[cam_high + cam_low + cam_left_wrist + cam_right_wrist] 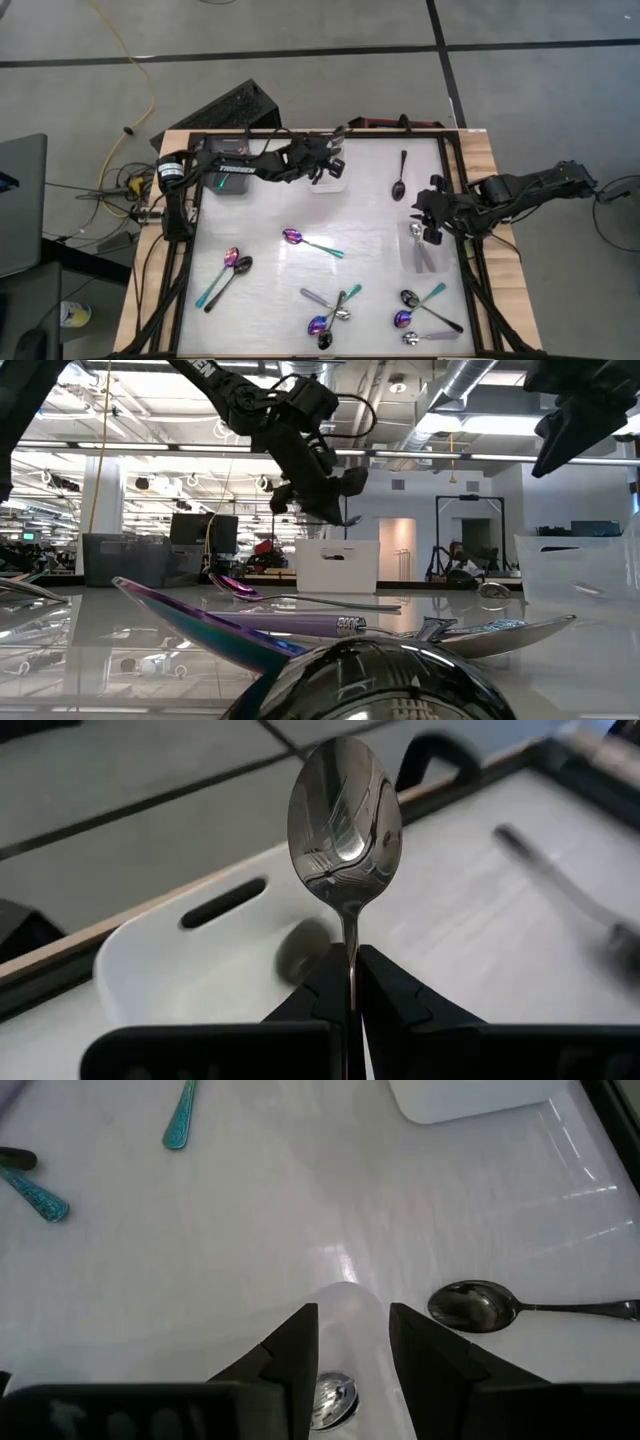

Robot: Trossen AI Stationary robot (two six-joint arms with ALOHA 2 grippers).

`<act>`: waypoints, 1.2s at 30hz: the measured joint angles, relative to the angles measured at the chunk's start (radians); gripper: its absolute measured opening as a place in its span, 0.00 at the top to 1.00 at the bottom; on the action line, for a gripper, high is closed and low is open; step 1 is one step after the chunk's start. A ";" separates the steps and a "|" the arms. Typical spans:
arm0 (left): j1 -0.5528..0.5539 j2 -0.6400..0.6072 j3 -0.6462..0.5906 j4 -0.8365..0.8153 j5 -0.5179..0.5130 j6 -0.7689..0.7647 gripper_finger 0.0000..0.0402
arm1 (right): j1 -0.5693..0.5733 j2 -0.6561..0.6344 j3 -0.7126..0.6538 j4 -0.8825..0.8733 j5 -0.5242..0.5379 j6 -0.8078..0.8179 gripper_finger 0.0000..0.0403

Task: Sort silverware by color (type)
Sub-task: Put the black spoon into the white bin

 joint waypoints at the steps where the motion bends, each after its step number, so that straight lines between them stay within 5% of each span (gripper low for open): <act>1: -0.005 0.000 0.000 0.023 -0.002 -0.006 1.00 | -0.001 -0.001 0.000 0.000 0.000 0.000 0.63; 13: -0.020 0.001 -0.006 -0.034 -0.106 -0.080 1.00 | -0.002 0.000 0.000 0.000 -0.006 -0.003 0.63; 36: -0.004 0.068 0.005 0.036 -0.069 -0.009 1.00 | -0.001 0.000 0.000 0.000 -0.005 0.001 0.63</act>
